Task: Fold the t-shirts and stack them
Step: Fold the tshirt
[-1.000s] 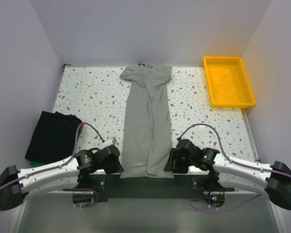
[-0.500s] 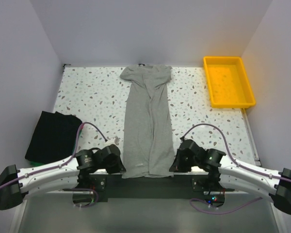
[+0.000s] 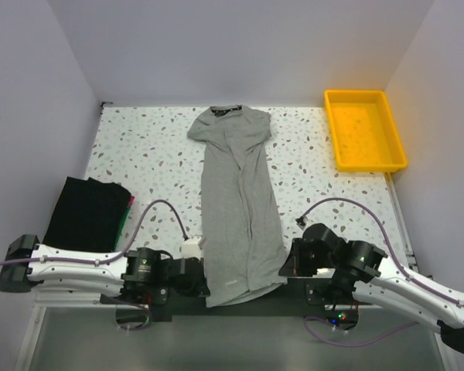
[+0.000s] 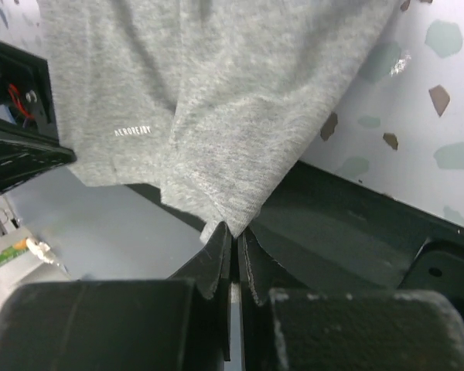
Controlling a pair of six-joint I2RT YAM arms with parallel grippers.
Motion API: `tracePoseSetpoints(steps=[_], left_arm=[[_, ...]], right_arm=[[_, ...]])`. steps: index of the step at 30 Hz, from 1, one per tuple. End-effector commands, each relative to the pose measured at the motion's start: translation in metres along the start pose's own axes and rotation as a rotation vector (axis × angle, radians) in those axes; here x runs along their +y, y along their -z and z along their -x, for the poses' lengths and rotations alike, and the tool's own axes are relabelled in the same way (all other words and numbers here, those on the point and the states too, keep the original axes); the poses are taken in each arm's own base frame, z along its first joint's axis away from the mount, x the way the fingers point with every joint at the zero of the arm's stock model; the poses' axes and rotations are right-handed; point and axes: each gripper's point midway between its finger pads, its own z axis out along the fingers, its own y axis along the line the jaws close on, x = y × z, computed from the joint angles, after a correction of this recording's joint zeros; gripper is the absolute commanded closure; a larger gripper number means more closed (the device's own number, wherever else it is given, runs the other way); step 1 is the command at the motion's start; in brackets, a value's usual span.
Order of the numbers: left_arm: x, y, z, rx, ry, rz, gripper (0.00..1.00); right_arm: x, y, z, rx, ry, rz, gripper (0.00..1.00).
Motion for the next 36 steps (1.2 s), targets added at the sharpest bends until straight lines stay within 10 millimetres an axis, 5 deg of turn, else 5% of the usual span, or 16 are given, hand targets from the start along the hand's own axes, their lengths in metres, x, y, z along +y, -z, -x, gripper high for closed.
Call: tracePoseSetpoints(steps=[1,6,13,27,36], left_arm=[[-0.018,0.001,-0.006,-0.042,0.051,0.008,1.00],[-0.028,0.006,0.001,-0.098,0.053,-0.005,1.00],[-0.038,0.011,0.061,-0.234,0.051,-0.050,1.00],[-0.036,0.011,0.238,-0.495,0.064,-0.001,1.00],[-0.016,0.000,0.310,-0.534,0.164,0.029,1.00]], right_arm=[[-0.005,0.012,-0.013,0.044,0.024,-0.001,1.00],[0.006,0.013,-0.002,0.005,0.056,0.023,1.00],[0.035,0.004,0.044,-0.100,0.169,-0.051,1.00],[0.073,-0.006,0.213,-0.364,0.102,-0.076,1.00],[0.066,-0.028,0.290,-0.377,0.026,-0.036,1.00]])
